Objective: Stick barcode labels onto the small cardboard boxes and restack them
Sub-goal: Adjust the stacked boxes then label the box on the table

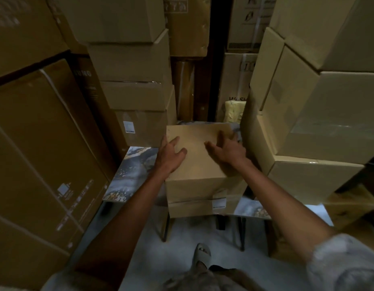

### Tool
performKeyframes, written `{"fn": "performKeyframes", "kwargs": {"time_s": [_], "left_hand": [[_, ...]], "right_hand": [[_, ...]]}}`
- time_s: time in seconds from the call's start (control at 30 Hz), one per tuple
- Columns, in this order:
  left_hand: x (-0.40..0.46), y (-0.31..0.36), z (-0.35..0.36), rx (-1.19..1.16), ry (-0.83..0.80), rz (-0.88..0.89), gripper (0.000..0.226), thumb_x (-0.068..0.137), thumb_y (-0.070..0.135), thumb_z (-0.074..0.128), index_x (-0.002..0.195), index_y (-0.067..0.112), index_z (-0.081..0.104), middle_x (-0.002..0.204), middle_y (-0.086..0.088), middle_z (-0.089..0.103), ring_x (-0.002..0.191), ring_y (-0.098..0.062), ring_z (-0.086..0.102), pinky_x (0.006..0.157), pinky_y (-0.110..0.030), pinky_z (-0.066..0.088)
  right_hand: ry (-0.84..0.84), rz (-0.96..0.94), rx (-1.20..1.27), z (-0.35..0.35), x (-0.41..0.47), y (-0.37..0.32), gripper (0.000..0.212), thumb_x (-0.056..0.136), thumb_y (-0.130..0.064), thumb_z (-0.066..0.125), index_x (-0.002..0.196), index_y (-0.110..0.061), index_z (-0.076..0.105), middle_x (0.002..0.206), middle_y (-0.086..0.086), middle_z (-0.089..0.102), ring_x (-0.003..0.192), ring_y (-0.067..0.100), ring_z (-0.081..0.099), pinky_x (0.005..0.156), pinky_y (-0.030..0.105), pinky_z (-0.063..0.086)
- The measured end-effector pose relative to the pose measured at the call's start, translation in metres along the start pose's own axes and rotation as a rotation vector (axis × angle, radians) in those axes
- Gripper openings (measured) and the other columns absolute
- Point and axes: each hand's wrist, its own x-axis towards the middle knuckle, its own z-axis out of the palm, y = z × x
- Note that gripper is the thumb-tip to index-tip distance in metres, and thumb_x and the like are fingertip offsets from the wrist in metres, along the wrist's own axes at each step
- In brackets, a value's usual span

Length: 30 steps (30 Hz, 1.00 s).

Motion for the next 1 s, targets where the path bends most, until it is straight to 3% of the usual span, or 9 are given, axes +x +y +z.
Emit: {"fn": "performKeyframes", "kwargs": {"time_s": [0.07,0.17,0.33,0.43,0.53,0.67,0.77,0.9,1.0], "left_hand": [[-0.011,0.003,0.001,0.157,0.026,0.035,0.061,0.096,0.042,0.061,0.152,0.026,0.046,0.171,-0.006,0.004,0.154,-0.034,0.019,0.123,-0.043,0.022],[-0.035,0.01,0.009,0.344,0.01,0.147,0.059,0.094,0.052,0.057,0.149,0.033,0.048,0.171,-0.001,0.011,0.155,-0.033,0.011,0.123,-0.055,0.014],[-0.06,0.01,0.027,0.533,-0.041,0.246,0.069,0.097,0.068,0.033,0.158,0.039,0.026,0.171,0.001,0.011,0.157,-0.032,0.002,0.121,-0.066,0.006],[-0.051,0.008,0.025,0.532,-0.029,0.259,0.072,0.095,0.072,0.033,0.158,0.038,0.026,0.17,0.001,0.014,0.156,-0.032,0.004,0.12,-0.067,0.008],[-0.032,0.007,0.018,0.579,-0.052,0.308,0.094,0.08,0.089,0.023,0.159,0.039,0.025,0.171,0.001,0.011,0.157,-0.033,-0.004,0.122,-0.066,0.002],[-0.008,0.013,0.016,0.674,-0.159,0.439,0.096,0.079,0.094,0.024,0.16,0.043,0.012,0.172,0.002,0.001,0.157,-0.031,-0.01,0.123,-0.062,-0.002],[-0.006,0.013,0.02,0.684,-0.18,0.412,0.093,0.082,0.091,0.03,0.16,0.046,0.006,0.172,0.002,-0.001,0.157,-0.032,-0.002,0.123,-0.061,0.0],[-0.019,0.009,0.023,0.624,-0.03,0.264,0.109,0.065,0.103,0.028,0.158,0.047,0.015,0.171,0.001,0.001,0.155,-0.038,-0.003,0.122,-0.064,0.001],[-0.029,0.007,0.025,0.541,0.01,0.16,0.114,0.061,0.105,0.036,0.158,0.048,0.016,0.171,-0.001,-0.002,0.154,-0.041,-0.008,0.121,-0.066,0.008]], "right_hand": [[-0.019,-0.032,0.043,-0.002,-0.004,0.007,0.085,0.091,-0.078,0.042,0.159,-0.031,0.02,0.167,0.017,0.009,0.147,0.046,0.026,0.115,0.056,0.036],[-0.024,-0.066,0.023,0.001,-0.023,0.014,0.077,0.094,-0.072,0.042,0.157,-0.032,0.024,0.167,0.016,0.009,0.148,0.046,0.022,0.116,0.058,0.03],[0.113,-0.142,-0.041,0.017,-0.05,0.015,0.066,0.096,-0.072,0.035,0.15,-0.036,0.028,0.162,0.014,0.019,0.141,0.044,0.028,0.112,0.057,0.03],[0.159,-0.153,-0.002,0.019,-0.042,0.013,0.06,0.093,-0.072,0.035,0.139,-0.033,0.041,0.154,0.012,0.032,0.133,0.041,0.038,0.107,0.056,0.038],[0.267,-0.22,0.149,0.016,-0.027,0.005,0.053,0.094,-0.062,0.039,0.123,-0.024,0.063,0.14,0.009,0.053,0.123,0.032,0.054,0.101,0.049,0.047],[0.367,-0.294,0.338,0.011,-0.008,0.005,0.046,0.096,-0.04,0.047,0.123,-0.009,0.067,0.135,0.011,0.058,0.124,0.026,0.054,0.103,0.049,0.047],[0.464,-0.21,0.391,0.014,-0.022,0.007,0.051,0.095,-0.043,0.043,0.126,-0.01,0.064,0.131,0.012,0.06,0.121,0.029,0.054,0.102,0.049,0.046],[0.45,-0.012,0.245,0.03,-0.039,0.018,0.053,0.095,-0.05,0.055,0.138,-0.019,0.054,0.148,0.017,0.043,0.133,0.036,0.041,0.105,0.049,0.039],[0.381,0.108,0.459,0.033,-0.04,0.024,0.071,0.088,-0.063,0.058,0.144,-0.021,0.046,0.148,0.012,0.044,0.132,0.033,0.047,0.103,0.051,0.046]]}}
